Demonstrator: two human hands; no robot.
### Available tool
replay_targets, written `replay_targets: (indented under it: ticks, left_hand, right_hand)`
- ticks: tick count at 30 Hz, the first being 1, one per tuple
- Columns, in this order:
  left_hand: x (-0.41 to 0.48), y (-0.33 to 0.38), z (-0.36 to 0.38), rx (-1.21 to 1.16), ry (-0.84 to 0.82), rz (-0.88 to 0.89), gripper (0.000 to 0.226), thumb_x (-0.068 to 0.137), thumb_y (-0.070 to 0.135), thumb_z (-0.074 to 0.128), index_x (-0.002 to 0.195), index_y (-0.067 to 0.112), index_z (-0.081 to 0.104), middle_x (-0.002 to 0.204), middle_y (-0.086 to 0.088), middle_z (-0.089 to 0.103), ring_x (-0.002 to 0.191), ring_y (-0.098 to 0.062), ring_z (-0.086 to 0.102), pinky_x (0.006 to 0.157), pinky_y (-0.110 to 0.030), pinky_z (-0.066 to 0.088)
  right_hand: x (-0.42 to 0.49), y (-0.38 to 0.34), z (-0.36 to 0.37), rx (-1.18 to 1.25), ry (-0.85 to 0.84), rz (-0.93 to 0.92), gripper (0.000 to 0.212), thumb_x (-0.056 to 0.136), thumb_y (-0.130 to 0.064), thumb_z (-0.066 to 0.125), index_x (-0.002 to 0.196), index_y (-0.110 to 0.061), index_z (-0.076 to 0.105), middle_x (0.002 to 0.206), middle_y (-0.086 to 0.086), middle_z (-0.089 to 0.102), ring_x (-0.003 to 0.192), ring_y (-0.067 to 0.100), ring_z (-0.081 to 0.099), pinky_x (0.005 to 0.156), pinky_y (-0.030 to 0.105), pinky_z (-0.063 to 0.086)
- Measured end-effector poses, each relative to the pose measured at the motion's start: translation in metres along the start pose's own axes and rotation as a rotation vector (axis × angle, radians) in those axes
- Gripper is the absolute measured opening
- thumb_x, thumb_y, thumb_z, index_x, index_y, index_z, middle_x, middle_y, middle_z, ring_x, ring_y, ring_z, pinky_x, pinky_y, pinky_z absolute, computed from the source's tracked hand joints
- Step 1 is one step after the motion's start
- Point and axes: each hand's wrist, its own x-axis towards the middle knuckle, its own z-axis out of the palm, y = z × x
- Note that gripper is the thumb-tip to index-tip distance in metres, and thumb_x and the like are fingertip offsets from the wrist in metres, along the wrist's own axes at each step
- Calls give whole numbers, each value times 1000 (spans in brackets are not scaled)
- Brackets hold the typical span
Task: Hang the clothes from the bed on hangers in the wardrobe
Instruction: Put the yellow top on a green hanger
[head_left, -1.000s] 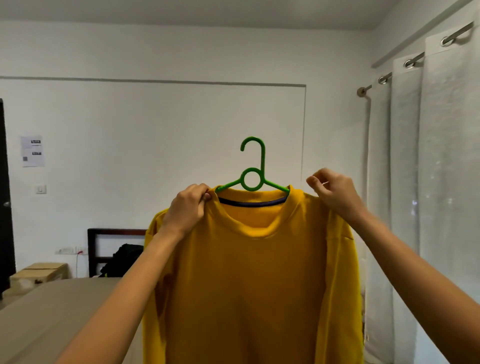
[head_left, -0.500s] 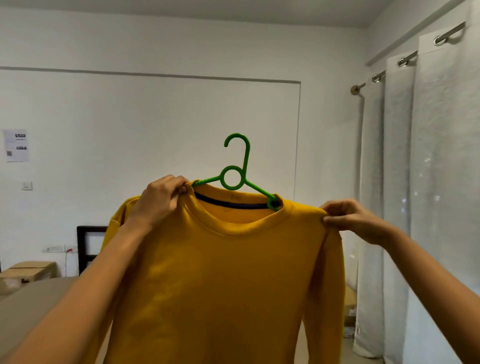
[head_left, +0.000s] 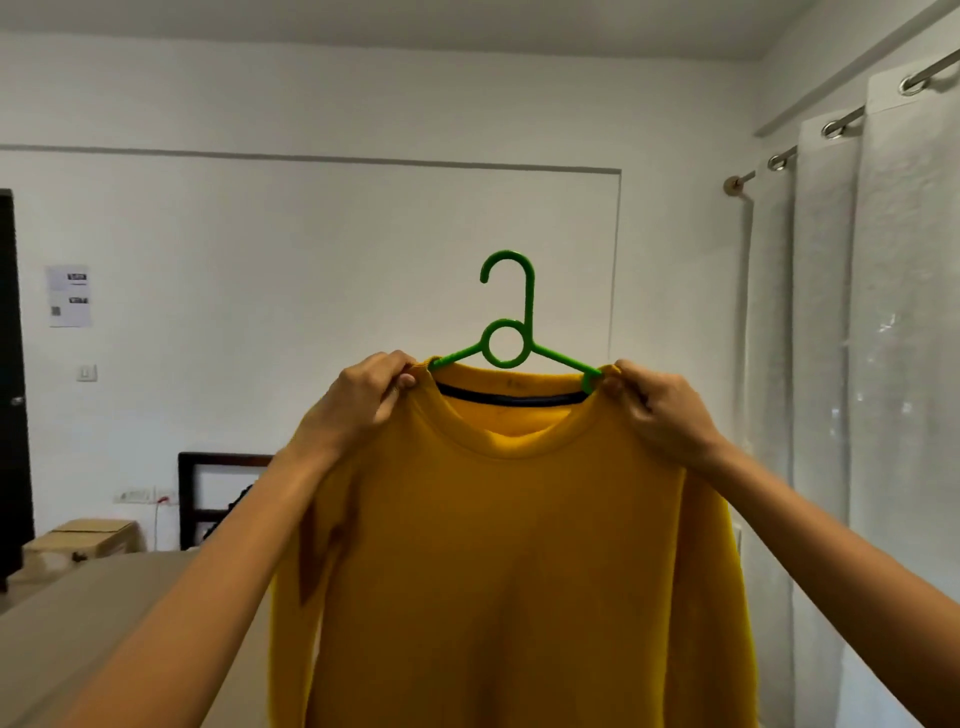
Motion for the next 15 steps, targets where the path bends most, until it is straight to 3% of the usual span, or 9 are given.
replay_targets:
  ticks: [3,6,10,15]
  left_hand:
    - [-8,-11,-7,12,-155,-36,38,95,31,32,108,7,58,94,-2,65,92,-17,65,77,-26,51]
    - [-6,-11,-3,-26,-247,-182,16,100,21,42,100,18,57,82,6,59,82,-17,60,65,-7,37]
    - [8,16,25,-89,-231,-184,15,100,18,42,98,20,57,67,12,50,63,-10,49,56,-13,36]
    - [14,33,62,-81,-102,-259,21,100,26,39,97,20,59,75,-1,55,72,-24,54,62,-36,45]
  right_hand:
    - [1,4,-7,-26,40,47,26,90,-36,46,83,-17,61,55,-9,44,53,15,44,50,32,36]
    - [4,10,-8,13,-53,71,18,95,-28,54,83,-16,62,57,-9,47,54,9,44,52,33,36]
    - [7,14,-16,58,-150,101,17,94,-30,55,84,-19,64,61,-11,50,58,5,45,53,31,36]
    - [-2,25,-42,-58,-143,128,17,94,-33,54,89,-22,66,63,-15,50,60,4,46,55,28,34]
